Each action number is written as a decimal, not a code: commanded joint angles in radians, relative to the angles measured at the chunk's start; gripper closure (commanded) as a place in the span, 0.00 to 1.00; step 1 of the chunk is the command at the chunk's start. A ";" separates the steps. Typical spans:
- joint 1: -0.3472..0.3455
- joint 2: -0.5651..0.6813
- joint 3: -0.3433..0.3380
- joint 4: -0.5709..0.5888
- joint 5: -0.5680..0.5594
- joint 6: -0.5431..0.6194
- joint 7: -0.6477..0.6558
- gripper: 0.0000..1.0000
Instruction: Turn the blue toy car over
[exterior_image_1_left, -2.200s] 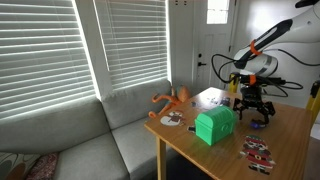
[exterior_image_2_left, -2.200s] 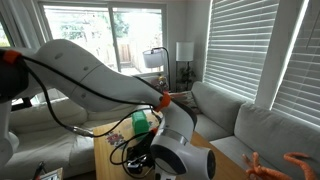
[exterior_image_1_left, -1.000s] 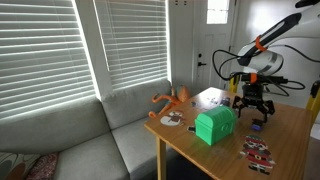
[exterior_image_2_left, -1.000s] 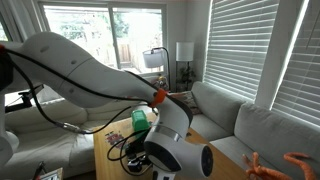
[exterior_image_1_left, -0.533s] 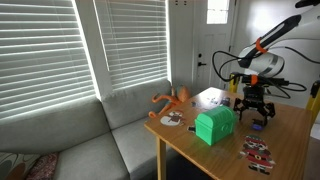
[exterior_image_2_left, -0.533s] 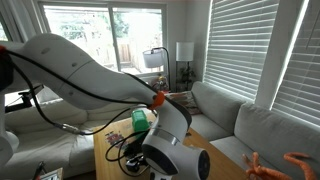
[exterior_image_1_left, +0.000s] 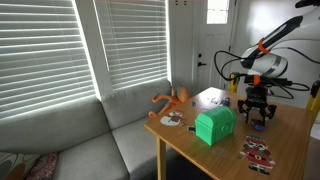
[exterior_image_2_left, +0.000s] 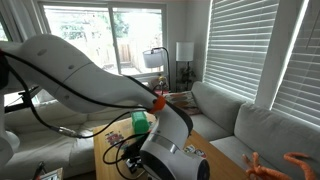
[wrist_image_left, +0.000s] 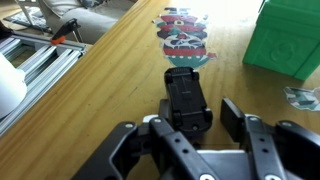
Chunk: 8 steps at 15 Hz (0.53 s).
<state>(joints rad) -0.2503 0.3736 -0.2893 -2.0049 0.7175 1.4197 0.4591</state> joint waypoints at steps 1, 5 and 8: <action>-0.008 -0.015 -0.004 -0.022 0.019 -0.004 0.002 0.45; 0.003 -0.039 -0.009 -0.032 0.005 0.013 0.022 0.60; 0.008 -0.057 -0.010 -0.038 -0.007 0.016 0.036 0.88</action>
<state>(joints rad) -0.2517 0.3627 -0.2930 -2.0114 0.7194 1.4191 0.4628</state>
